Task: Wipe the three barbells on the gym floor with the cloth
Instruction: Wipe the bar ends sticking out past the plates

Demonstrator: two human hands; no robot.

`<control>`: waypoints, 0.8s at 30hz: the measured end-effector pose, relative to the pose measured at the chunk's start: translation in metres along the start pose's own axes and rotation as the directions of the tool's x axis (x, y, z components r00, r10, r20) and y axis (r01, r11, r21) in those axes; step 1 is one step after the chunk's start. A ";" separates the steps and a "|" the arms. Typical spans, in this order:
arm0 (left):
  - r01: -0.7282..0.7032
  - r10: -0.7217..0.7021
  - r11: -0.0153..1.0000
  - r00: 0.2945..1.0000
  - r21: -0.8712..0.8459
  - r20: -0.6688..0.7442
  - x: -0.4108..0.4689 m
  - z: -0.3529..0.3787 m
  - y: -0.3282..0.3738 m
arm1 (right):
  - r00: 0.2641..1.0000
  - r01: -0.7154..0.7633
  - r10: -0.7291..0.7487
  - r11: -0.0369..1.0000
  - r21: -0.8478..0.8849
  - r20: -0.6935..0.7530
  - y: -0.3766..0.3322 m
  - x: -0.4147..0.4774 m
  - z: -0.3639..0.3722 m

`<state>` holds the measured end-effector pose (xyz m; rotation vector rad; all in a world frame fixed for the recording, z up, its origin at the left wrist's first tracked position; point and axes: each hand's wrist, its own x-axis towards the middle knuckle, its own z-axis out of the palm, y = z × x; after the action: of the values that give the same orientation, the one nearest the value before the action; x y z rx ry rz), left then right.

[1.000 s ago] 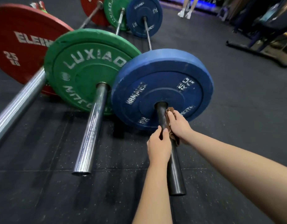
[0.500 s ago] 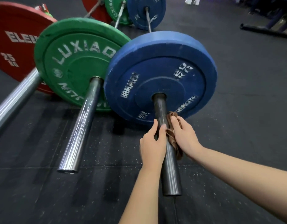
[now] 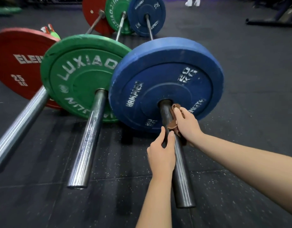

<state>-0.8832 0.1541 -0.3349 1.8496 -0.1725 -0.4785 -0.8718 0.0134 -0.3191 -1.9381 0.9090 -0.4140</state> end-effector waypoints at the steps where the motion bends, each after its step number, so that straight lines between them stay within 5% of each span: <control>1: -0.002 0.002 1.000 1.000 -0.011 -0.004 0.000 0.000 0.000 | 1.000 0.003 -0.003 1.000 0.006 0.006 0.002 -0.008 -0.002; 8: 0.012 -0.012 0.997 1.000 -0.075 -0.006 0.000 0.001 -0.005 | 0.999 0.001 -0.002 1.000 0.025 0.040 0.020 -0.058 -0.012; 19: 0.031 -0.029 0.999 0.997 -0.019 0.069 -0.006 -0.004 0.003 | 0.998 0.056 -0.056 0.996 -0.074 -0.006 -0.002 0.006 0.001; 24: 0.043 -0.039 0.996 0.998 -0.081 0.049 -0.006 -0.006 0.001 | 0.992 0.102 -0.090 0.984 -0.143 0.087 0.001 0.001 -0.010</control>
<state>-0.8859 0.1608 -0.3307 1.7651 -0.1448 -0.5511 -0.8780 0.0065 -0.3148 -2.1243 0.8161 -0.3299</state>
